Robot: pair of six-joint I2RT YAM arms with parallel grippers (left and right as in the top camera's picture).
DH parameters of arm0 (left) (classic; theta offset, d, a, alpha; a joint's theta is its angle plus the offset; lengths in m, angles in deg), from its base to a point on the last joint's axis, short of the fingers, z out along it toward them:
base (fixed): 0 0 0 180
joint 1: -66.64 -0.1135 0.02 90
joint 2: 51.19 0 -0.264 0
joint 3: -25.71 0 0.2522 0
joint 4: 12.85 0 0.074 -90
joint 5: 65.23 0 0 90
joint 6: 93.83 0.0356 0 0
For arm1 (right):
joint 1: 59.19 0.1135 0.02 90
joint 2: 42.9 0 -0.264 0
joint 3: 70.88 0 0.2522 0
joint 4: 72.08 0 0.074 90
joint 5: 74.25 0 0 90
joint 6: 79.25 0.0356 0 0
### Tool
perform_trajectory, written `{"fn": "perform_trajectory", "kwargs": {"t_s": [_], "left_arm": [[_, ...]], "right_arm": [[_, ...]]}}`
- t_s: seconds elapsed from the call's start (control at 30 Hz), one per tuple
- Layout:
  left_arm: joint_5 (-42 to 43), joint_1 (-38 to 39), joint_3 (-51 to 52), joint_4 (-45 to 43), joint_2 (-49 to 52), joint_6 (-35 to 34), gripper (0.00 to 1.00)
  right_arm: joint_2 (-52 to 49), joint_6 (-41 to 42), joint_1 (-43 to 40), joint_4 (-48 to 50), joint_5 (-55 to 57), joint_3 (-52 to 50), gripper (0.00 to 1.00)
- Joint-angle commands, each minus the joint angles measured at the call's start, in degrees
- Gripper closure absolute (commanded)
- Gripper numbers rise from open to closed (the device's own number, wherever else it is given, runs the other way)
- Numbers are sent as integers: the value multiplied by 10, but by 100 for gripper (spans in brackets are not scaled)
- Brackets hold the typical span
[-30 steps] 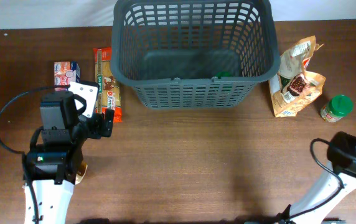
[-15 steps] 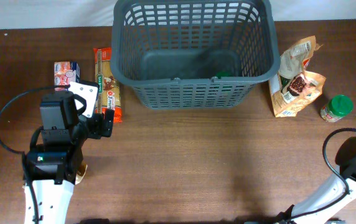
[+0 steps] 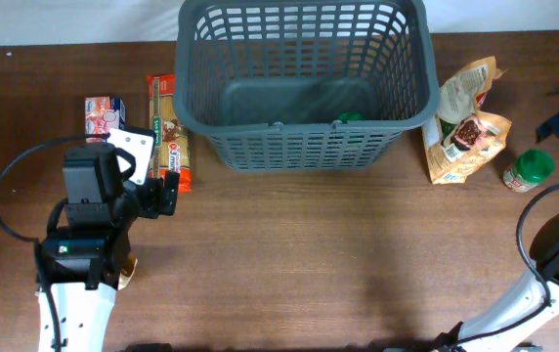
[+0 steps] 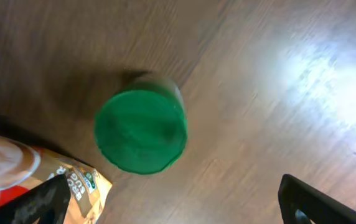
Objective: Pack container
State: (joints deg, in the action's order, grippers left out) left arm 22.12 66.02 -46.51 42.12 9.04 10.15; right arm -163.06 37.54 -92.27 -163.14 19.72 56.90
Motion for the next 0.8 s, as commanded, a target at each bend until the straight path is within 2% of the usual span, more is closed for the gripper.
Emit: {"fn": "perform_trajectory", "kwargs": {"t_s": [0.0,0.2,0.77], "left_arm": [[-6,-3,-7,0,0,7,1],[-6,-3,-7,0,0,7,1],[-6,-3,-7,0,0,7,1]], "right_arm": [[7,5,20,23,-5,-21,1],[0,6,19,53,-8,-57,1],[-65,12,19,52,-23,-59,1]]}}
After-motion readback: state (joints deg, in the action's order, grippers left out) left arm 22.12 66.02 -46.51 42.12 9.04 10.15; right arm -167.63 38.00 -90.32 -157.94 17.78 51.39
